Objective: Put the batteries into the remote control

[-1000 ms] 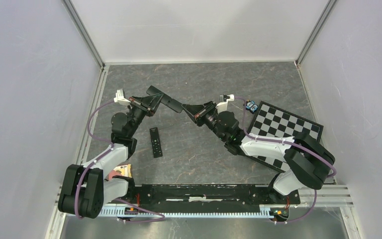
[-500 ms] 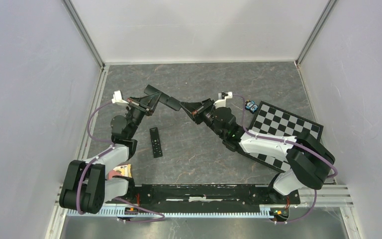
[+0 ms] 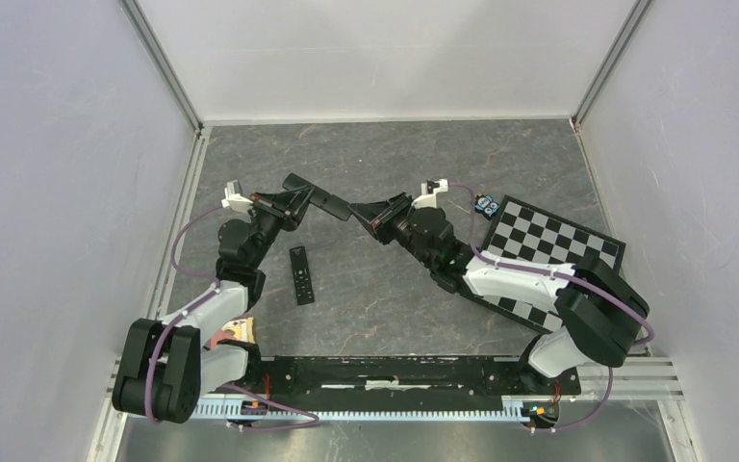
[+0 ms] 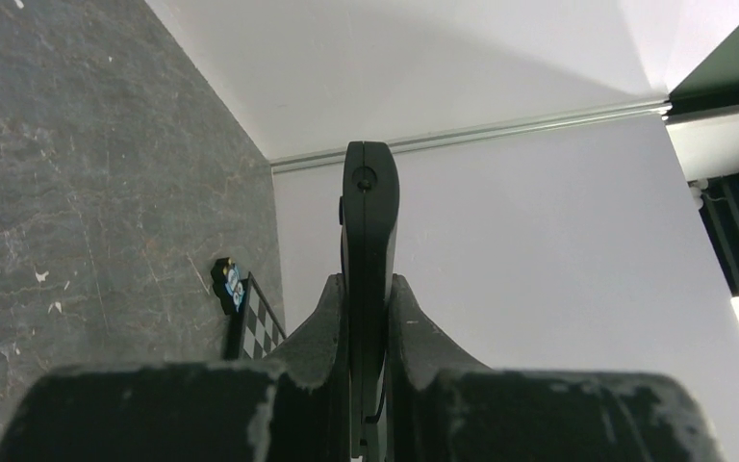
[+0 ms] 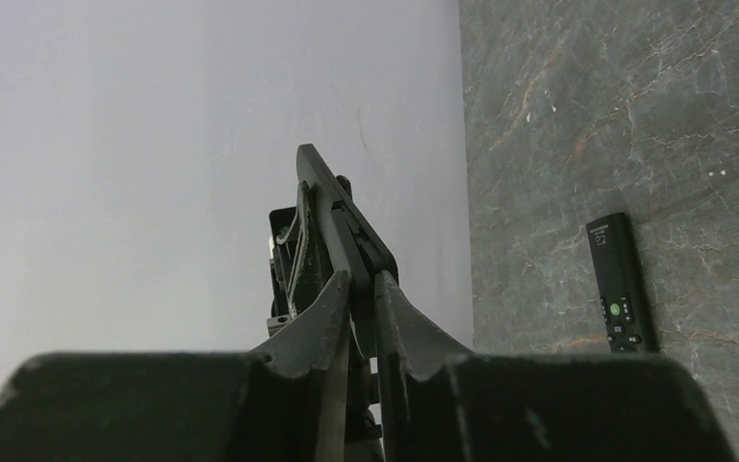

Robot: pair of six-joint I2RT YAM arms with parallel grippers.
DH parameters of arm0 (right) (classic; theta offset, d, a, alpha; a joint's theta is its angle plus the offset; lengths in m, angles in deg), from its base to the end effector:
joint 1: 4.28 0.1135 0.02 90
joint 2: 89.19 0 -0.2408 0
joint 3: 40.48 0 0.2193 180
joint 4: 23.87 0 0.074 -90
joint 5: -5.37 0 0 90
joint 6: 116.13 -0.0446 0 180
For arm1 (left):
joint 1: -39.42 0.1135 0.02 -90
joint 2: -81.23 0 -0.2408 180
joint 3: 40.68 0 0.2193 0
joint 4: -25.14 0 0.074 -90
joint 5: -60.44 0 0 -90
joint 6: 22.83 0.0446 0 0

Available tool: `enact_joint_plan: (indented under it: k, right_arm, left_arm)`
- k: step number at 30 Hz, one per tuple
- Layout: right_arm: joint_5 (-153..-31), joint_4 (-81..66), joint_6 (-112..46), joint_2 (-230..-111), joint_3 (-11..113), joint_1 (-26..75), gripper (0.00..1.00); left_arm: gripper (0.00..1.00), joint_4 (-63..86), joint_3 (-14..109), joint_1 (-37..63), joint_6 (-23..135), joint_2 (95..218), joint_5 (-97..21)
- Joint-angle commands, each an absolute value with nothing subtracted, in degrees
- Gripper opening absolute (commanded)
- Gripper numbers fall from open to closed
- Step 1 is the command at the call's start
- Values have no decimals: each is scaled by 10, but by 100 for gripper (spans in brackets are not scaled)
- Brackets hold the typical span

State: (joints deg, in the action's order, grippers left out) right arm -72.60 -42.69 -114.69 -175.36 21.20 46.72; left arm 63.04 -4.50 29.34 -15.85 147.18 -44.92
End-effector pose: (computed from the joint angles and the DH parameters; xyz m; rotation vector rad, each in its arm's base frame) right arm 0.2089 0.2432 0.2512 0.8053 1.7892 1.5887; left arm 0.2225 -0.0515 0.2411 -0.7531 1.4386 -1.4919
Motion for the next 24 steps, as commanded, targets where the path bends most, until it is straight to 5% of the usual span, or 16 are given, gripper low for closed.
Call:
enact_joint_plan:
  k: [1,11,17,24]
  right_arm:
    - [-730,-404,-1136,-1734,201,472,20]
    - [-724,-404,-1134,-1718,191,472,42]
    - [-713,-425,-1127,-1702,171,471,65]
    - [-713,-438,-1128,-1703,166,468,69]
  left_arm:
    - [2,659,-26,282,-228,1458,-461]
    - [2,641,-27,282,-239,1450,-449]
    - [2,632,-25,282,-234,1454,-449]
    - [2,585,-18,282,-234,1448,-454]
